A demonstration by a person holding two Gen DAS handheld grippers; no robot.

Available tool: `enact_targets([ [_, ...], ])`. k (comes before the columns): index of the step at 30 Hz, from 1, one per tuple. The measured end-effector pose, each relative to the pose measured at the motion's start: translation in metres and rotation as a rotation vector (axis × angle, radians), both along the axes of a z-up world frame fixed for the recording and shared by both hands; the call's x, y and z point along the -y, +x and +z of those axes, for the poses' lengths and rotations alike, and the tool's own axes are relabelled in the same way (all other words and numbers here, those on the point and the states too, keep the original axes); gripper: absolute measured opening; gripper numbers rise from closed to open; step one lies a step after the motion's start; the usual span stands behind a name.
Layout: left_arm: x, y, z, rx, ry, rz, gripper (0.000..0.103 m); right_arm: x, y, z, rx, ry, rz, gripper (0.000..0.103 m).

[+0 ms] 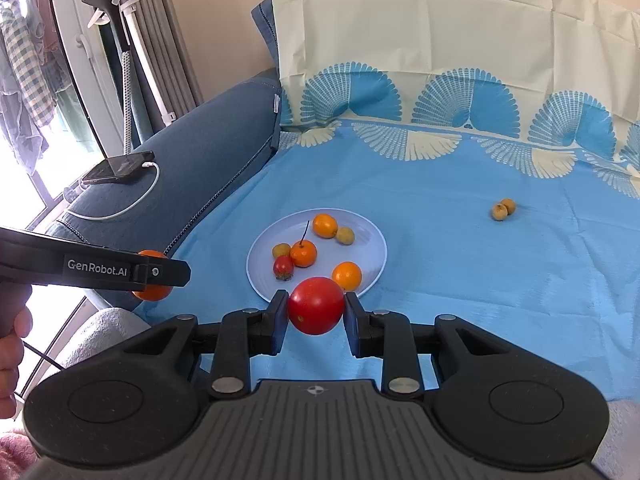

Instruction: Organize fruits

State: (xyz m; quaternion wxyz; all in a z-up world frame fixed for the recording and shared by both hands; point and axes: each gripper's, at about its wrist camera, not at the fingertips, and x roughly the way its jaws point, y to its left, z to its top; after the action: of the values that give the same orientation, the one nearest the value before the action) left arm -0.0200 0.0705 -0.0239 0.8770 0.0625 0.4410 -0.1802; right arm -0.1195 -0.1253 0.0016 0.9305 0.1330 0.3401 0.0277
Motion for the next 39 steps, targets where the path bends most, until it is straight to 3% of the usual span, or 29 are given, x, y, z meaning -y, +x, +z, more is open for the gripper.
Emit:
enact_targets([
  [19, 0.025, 0.076, -0.031, -0.061, 0.019, 0.003, 0.04, 0.005, 0.075, -0.028, -0.044, 0.006, 0.035, 0.031],
  [31, 0.062, 0.149, -0.089, -0.139, 0.079, -0.029, 0.04, 0.015, 0.159, -0.077, -0.097, -0.039, 0.048, 0.031],
  [39, 0.072, 0.176, -0.114, -0.162, 0.096, -0.038, 0.04, 0.012, 0.187, -0.106, -0.122, -0.083, 0.101, 0.031],
])
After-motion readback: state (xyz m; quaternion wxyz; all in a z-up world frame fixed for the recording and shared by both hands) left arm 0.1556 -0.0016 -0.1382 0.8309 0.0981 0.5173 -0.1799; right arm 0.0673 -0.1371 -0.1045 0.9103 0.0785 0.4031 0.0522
